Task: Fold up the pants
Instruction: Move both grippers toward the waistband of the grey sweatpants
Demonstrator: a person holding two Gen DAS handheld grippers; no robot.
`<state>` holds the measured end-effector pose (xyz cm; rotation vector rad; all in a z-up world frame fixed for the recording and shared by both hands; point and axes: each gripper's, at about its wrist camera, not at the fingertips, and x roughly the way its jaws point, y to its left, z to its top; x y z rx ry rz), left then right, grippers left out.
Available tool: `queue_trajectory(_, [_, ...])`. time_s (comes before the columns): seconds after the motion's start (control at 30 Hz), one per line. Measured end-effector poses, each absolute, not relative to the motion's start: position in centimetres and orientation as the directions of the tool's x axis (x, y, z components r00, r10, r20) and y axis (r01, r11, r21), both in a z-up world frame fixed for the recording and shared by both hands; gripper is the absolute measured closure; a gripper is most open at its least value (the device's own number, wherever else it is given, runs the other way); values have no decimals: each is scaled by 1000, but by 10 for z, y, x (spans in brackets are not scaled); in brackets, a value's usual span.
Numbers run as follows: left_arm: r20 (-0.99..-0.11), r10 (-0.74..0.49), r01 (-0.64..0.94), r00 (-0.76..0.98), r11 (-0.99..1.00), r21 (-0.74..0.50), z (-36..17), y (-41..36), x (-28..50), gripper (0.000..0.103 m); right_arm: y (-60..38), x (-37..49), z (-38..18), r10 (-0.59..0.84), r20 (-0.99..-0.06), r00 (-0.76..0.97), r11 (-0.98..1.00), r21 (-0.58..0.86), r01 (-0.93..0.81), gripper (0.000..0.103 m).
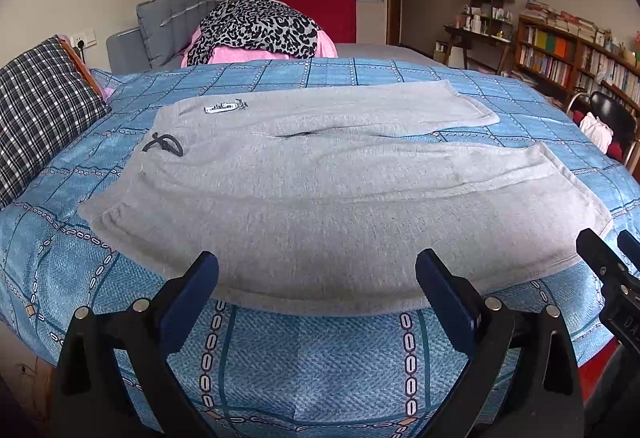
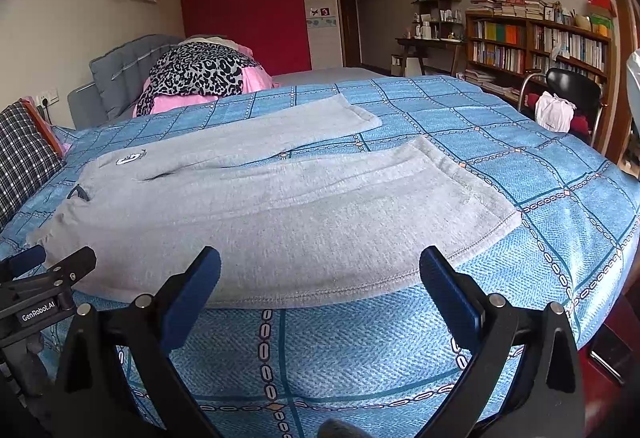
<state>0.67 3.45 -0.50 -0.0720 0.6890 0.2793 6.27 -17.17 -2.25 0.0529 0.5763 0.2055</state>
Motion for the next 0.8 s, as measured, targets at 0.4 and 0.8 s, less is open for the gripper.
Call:
queue_trajectory(0.4, [-644,247,-300,724,954,29,-14,43,11,5,-174,73,-30,205,-552,808,979,111,-172,2])
queue_trajectory(0.8, [-652,286,-336,703,941,50,-23,57,21,5,-168,88,-46,188,-595,782,981,82,-174,2])
